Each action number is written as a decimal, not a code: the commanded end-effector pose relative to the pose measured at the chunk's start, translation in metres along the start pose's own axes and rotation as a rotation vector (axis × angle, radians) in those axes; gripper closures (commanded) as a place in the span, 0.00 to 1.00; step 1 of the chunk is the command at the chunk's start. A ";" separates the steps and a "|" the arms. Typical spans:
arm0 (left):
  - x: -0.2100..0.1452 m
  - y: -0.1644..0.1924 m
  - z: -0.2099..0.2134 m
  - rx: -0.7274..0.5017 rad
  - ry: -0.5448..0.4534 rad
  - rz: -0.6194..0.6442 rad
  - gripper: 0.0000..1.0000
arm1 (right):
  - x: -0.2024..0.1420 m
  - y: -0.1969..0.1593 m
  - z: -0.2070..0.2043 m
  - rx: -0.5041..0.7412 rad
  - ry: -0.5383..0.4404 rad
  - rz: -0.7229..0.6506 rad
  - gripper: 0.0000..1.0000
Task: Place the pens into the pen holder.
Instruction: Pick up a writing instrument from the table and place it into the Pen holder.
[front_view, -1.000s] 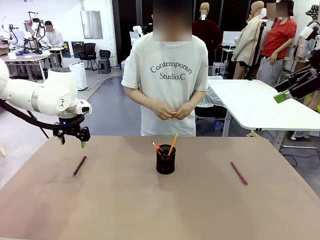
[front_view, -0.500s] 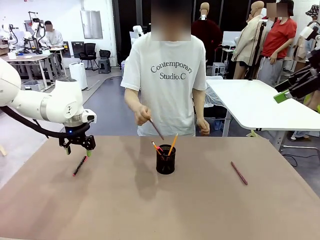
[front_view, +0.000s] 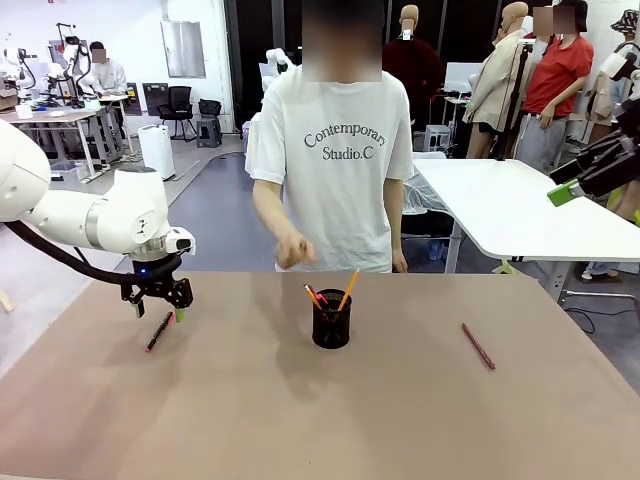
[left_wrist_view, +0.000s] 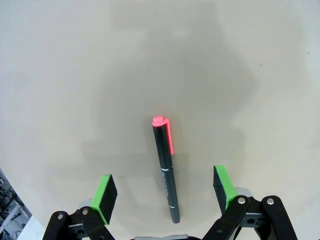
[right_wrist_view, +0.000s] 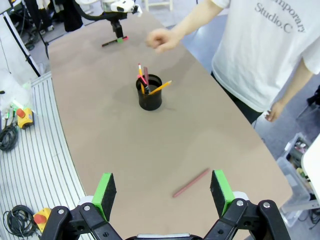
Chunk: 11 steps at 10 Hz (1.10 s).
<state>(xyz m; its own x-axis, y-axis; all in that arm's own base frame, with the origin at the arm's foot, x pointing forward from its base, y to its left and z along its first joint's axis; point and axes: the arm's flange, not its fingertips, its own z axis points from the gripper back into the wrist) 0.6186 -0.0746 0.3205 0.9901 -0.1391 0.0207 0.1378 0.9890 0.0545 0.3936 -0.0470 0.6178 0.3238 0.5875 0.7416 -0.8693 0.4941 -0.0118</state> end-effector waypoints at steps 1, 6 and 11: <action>0.007 0.006 0.000 -0.019 0.017 -0.009 0.00 | 0.001 0.000 -0.001 0.009 -0.037 0.010 0.00; 0.011 0.008 -0.004 -0.018 0.017 -0.031 0.93 | 0.001 0.000 -0.001 0.009 -0.037 0.010 0.00; 0.010 0.007 -0.005 -0.007 0.020 -0.028 1.00 | 0.001 0.000 -0.001 0.009 -0.037 0.010 0.00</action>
<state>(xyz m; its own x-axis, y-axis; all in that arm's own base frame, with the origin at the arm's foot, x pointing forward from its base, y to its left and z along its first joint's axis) 0.6262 -0.0726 0.3127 0.9860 -0.1663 0.0117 0.1656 0.9850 0.0495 0.3936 -0.0470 0.6178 0.3238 0.5875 0.7416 -0.8693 0.4941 -0.0118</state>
